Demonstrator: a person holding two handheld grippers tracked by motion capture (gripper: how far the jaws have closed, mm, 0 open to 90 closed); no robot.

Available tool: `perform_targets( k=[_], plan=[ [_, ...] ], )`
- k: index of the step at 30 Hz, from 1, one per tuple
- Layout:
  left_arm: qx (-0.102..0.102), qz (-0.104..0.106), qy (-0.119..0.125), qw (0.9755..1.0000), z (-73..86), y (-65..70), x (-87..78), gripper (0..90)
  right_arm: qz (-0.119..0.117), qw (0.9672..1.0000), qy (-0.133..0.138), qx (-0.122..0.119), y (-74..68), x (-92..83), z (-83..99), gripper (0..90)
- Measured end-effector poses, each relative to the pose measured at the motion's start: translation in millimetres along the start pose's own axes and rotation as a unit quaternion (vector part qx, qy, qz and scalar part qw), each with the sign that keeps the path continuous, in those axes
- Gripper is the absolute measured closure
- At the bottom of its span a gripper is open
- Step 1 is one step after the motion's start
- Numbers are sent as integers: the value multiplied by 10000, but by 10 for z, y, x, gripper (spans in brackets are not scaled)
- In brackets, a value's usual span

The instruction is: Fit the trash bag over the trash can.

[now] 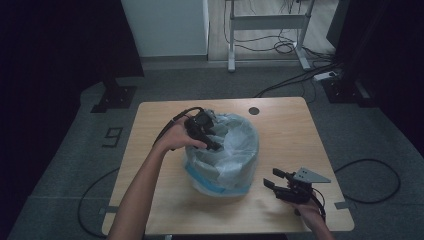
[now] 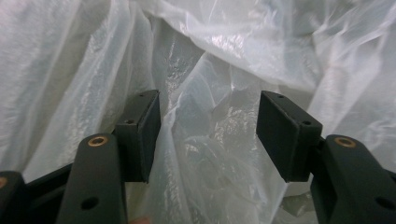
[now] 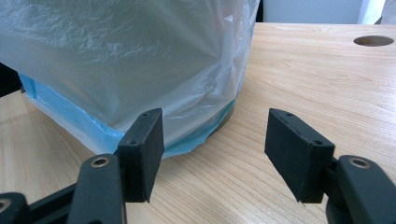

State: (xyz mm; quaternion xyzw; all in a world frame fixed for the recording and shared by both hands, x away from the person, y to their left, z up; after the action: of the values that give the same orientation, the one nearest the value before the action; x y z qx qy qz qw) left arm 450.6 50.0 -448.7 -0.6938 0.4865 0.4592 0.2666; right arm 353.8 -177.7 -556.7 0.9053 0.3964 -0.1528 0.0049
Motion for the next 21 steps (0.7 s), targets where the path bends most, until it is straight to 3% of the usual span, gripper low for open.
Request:
perform_targets(
  k=[4,7,14,17,21],
  plan=[
    [46,-48,-191,9998,15,11,63,402,3,10000,10,-10,3,-10,-7,367],
    [34,-58,-96,9999,5,10,38,394,17,10000,25,-2,12,-20,-11,367],
    [-25,42,575,9983,-24,74,-132,341,28,10000,26,0,20,-23,-11,365],
    [-94,122,925,9956,-27,125,-223,317,27,10000,13,-26,14,-17,-9,363],
    [-122,76,1369,9905,-10,186,-341,300,45,10000,12,-41,12,-16,-8,363]
  ],
)
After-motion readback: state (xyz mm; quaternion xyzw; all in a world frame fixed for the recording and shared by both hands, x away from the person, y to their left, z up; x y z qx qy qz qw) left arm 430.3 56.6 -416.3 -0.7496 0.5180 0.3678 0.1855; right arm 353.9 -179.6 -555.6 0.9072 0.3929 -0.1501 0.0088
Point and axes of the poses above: each handheld gripper's, and its own axes: x roughly forward along the jaws, z roughly out of its underside, y roughly to its right, the point moved 9 cm from there along x, roughly forward along the jaws, and after that the axes turned 5 degrees about -x, right-handed, at the moved point
